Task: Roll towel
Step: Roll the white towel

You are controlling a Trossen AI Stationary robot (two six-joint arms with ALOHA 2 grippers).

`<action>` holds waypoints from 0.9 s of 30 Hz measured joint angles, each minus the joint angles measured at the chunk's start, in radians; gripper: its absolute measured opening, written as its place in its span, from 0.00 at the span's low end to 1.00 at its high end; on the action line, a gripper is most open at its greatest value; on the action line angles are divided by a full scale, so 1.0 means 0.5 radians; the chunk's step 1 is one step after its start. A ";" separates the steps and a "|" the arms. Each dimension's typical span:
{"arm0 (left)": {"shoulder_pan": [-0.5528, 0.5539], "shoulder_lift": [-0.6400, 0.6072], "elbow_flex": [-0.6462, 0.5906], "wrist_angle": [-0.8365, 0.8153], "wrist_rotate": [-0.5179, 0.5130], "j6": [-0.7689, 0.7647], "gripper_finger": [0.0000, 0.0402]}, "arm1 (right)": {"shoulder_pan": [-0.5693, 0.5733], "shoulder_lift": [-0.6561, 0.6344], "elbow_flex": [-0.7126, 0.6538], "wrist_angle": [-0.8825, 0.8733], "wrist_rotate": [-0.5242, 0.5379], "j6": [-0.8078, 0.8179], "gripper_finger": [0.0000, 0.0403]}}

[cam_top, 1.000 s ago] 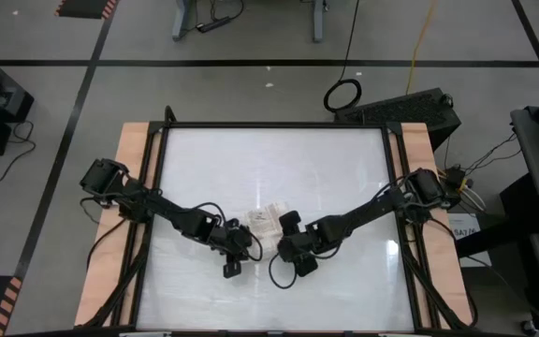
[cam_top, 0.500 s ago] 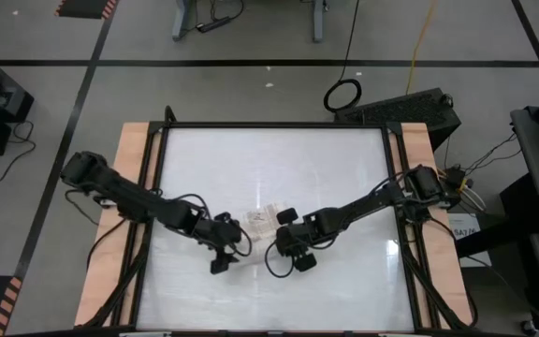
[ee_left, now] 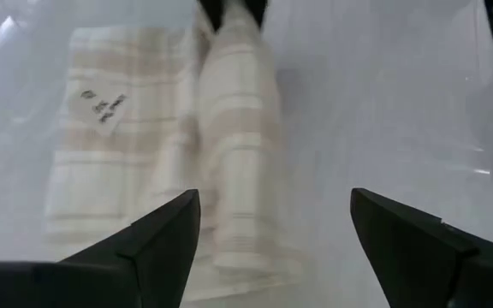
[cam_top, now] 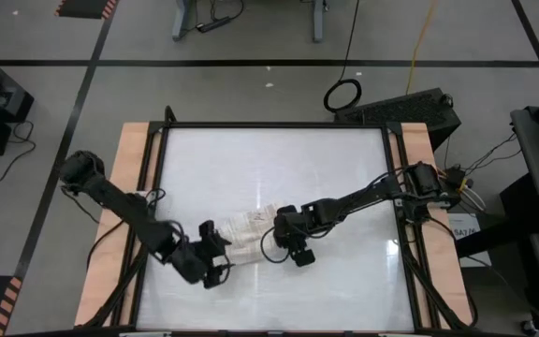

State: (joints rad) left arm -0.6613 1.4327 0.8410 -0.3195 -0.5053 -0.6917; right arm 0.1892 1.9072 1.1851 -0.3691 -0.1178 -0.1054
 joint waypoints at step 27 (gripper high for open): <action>0.044 0.691 -0.001 0.523 -0.279 0.407 0.76 | -0.117 0.002 0.000 -0.018 -0.308 0.314 0.23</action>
State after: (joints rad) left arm -0.6391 1.7782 0.8406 -0.0578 -0.6448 -0.4883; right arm 0.1307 1.9083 1.1850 -0.3779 -0.2718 0.0517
